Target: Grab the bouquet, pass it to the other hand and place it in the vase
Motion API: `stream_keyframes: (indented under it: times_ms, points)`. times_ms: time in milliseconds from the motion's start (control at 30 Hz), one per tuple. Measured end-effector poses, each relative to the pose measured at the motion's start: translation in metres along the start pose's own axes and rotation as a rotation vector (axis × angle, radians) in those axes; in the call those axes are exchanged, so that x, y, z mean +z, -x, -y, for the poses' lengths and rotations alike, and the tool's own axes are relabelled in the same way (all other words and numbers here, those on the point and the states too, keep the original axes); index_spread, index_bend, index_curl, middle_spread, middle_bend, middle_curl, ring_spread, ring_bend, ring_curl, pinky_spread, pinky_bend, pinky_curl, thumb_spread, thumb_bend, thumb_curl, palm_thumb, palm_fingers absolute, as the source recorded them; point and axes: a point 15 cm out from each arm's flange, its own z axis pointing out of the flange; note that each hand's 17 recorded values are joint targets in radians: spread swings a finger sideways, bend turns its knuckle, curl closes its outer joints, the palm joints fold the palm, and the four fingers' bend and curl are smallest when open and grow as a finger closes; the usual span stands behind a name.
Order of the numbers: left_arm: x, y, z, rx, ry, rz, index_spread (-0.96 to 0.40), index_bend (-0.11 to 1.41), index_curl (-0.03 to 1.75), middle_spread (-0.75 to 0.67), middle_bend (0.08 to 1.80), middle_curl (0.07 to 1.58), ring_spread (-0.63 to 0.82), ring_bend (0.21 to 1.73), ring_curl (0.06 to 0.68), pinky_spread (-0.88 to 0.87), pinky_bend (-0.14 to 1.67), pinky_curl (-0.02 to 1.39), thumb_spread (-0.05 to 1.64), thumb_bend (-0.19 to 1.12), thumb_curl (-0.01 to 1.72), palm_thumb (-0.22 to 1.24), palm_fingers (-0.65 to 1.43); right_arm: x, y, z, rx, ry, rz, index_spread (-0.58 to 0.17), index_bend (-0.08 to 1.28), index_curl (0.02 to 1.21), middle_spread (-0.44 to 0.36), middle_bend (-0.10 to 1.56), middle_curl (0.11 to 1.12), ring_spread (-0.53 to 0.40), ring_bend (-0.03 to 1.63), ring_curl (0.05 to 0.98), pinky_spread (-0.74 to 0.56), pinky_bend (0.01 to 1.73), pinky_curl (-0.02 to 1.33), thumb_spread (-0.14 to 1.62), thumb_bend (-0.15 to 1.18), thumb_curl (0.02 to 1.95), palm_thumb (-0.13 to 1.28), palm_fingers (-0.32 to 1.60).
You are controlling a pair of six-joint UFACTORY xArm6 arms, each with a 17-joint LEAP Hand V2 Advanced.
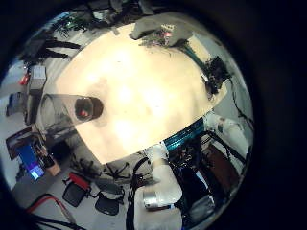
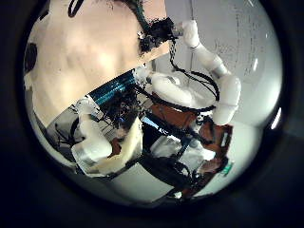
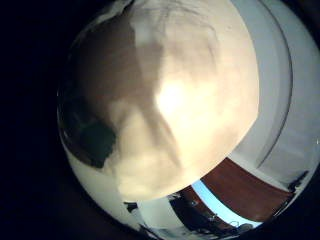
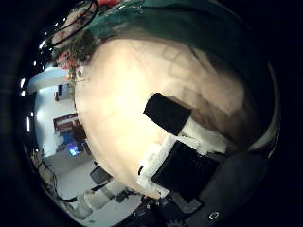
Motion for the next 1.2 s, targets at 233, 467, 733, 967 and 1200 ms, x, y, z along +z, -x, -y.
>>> stream_keyframes:
  times_ms: [233, 467, 733, 967, 1200]
  points:
    - [0.0, -0.001, 0.0, 0.004, -0.001, -0.002, 0.12, 0.18, 0.34, 0.48, 0.19, 0.3, 0.61, 0.5, 0.214, 0.65, 0.44, 0.16, 1.08, -0.02, 0.32, 0.4, 0.03, -0.06, -0.001, 0.02, -0.009, -0.189, 0.008, -0.35, 1.02, 0.86, -0.168, 1.26, 0.74, -0.212, 1.4, 0.538, -0.23, 1.46, 0.38, 0.92, 0.03, 0.64, 1.13, 1.22]
    - [-0.001, 0.001, 0.001, 0.002, -0.005, -0.004, 0.12, 0.18, 0.34, 0.48, 0.19, 0.3, 0.6, 0.5, 0.214, 0.65, 0.44, 0.16, 1.08, -0.02, 0.32, 0.4, 0.03, -0.134, 0.0, 0.009, -0.047, -0.26, 0.019, -0.298, 1.1, 0.9, -0.14, 1.34, 0.76, -0.194, 1.46, 0.588, -0.19, 1.49, 0.44, 0.89, 0.03, 0.73, 1.17, 1.16]
    - [-0.007, 0.0, 0.0, 0.007, -0.023, -0.003, 0.12, 0.18, 0.34, 0.48, 0.19, 0.3, 0.6, 0.5, 0.214, 0.65, 0.45, 0.16, 1.08, -0.02, 0.31, 0.4, 0.03, -0.234, 0.021, -0.002, -0.107, -0.343, 0.151, -0.263, 1.14, 0.9, -0.126, 1.37, 0.75, -0.184, 1.49, 0.613, -0.18, 1.47, 0.49, 0.86, 0.0, 0.81, 1.16, 1.15]
    - [-0.006, 0.006, -0.001, 0.012, -0.029, -0.021, 0.12, 0.18, 0.34, 0.48, 0.19, 0.3, 0.6, 0.5, 0.215, 0.65, 0.45, 0.16, 1.09, -0.02, 0.31, 0.41, 0.03, -0.324, 0.035, -0.016, -0.145, -0.427, 0.269, -0.246, 1.15, 0.9, -0.12, 1.38, 0.74, -0.18, 1.49, 0.624, -0.18, 1.45, 0.53, 0.85, 0.0, 0.88, 1.15, 1.15]
    - [-0.005, 0.012, -0.005, 0.023, -0.038, -0.042, 0.12, 0.18, 0.34, 0.48, 0.19, 0.3, 0.6, 0.5, 0.214, 0.64, 0.45, 0.16, 1.09, -0.02, 0.31, 0.41, 0.02, -0.327, 0.017, -0.011, -0.091, -0.402, 0.26, -0.262, 1.01, 0.82, -0.136, 1.27, 0.67, -0.198, 1.4, 0.571, -0.32, 1.28, 0.5, 0.92, -0.08, 0.77, 0.84, 1.06]
